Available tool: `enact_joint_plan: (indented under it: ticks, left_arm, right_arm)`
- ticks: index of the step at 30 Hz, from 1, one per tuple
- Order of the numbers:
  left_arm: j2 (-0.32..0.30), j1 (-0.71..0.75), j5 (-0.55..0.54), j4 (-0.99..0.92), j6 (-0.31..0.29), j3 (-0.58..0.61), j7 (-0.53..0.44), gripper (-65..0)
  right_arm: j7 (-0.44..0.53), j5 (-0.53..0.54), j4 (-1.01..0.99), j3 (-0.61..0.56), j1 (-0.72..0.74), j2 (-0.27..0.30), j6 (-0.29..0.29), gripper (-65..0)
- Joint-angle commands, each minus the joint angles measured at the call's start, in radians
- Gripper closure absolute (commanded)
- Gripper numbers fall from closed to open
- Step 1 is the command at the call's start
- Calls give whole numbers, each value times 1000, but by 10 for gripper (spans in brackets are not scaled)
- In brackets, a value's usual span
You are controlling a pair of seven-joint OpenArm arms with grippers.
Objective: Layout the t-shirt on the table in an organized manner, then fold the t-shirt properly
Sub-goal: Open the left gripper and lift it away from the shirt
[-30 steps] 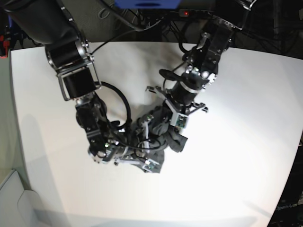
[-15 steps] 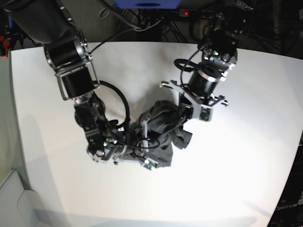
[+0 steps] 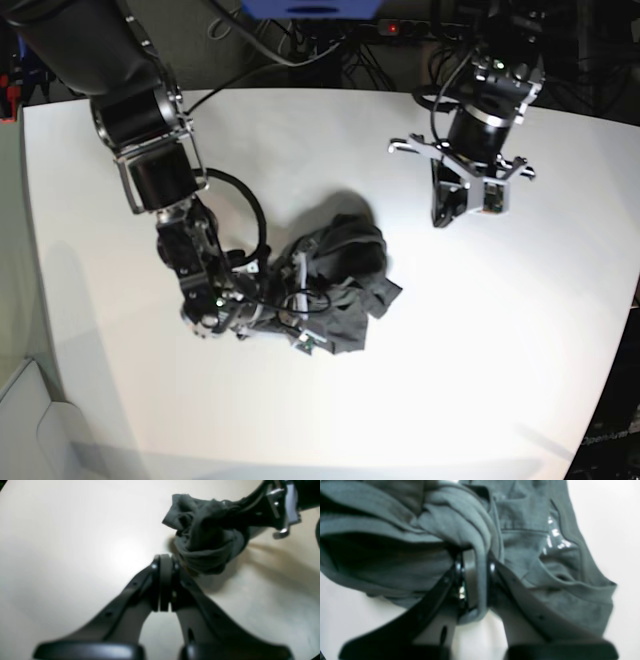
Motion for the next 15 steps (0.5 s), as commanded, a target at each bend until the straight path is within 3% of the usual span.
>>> enact_joint_plan:
  ticks: [1,12,15]
  left_arm:
    - [-7,-4,-17,22,0,-13,-32,-4]
    - [1,-76,-125,17,0,-28,-20,-8]
    - [2,-86,-123,16,0,-28,-18,-97]
  right_arm:
    - [9,1,6,4,38,-2,-5,0]
    - [0,4,5,4,36,-11,-5,0]
    - [0,4,5,4,36,-11,-5,0]
